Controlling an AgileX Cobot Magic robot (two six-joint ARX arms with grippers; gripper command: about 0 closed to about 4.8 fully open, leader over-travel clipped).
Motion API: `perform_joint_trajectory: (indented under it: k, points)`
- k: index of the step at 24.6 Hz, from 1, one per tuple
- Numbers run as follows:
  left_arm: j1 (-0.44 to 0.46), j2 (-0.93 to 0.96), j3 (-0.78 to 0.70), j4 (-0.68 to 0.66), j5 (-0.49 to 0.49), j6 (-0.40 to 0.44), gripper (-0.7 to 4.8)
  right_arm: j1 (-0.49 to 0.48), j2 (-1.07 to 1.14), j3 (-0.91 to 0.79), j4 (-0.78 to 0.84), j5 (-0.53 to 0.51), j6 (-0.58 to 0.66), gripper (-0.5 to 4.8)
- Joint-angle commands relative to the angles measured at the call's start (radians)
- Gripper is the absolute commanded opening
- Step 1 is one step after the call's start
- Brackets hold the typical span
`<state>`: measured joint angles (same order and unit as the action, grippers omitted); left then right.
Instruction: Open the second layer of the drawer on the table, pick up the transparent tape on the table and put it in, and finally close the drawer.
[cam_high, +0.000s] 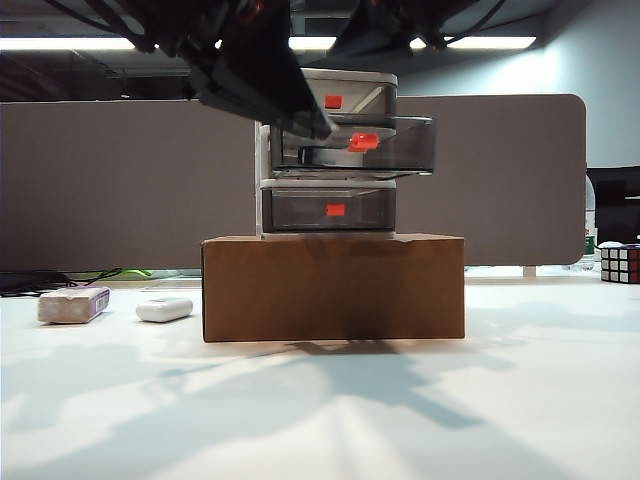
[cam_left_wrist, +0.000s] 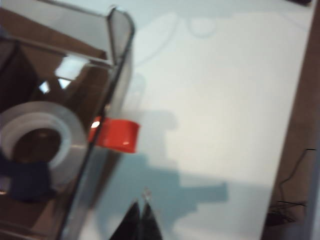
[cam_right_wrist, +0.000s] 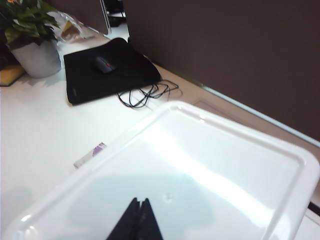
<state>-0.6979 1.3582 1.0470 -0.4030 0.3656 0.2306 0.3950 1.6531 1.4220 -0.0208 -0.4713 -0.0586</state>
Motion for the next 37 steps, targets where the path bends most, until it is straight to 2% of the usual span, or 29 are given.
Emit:
perform_joint_trajectory:
  k: [1,9,18,22,27,28,29,33,37]
  points:
    - [0.002,0.016,0.002,0.04,-0.043,-0.002,-0.06,0.002,0.004,0.008,-0.019,0.001,0.002,-0.05]
    - [0.002,0.045,0.002,0.195,-0.214,-0.003,-0.06,0.002,0.008,0.008,-0.155,0.053,-0.057,-0.05]
    - [0.003,0.089,0.003,0.32,-0.328,0.008,-0.06,0.002,0.008,0.008,-0.185,0.051,-0.073,-0.05]
    - [0.003,0.141,0.003,0.394,-0.434,0.009,-0.06,0.002,0.008,0.008,-0.187,0.051,-0.074,-0.05]
    - [0.002,0.14,0.003,0.372,-0.448,0.035,-0.06,0.002,0.008,0.008,-0.183,0.05,-0.096,-0.05]
    - [0.002,0.127,0.002,0.34,-0.411,0.035,-0.06,0.002,0.004,0.008,-0.176,0.05,-0.12,-0.05]
    - [0.002,0.102,0.002,0.3,-0.365,0.039,-0.06,0.002,-0.014,0.01,-0.178,0.05,-0.144,-0.05]
    - [0.002,-0.019,0.0,0.163,-0.363,0.096,-0.06,0.002,-0.107,0.007,-0.207,0.054,-0.164,-0.05]
    - [0.004,-0.214,-0.072,0.139,-0.361,0.103,-0.06,0.001,-0.248,-0.03,-0.31,0.056,-0.21,-0.05]
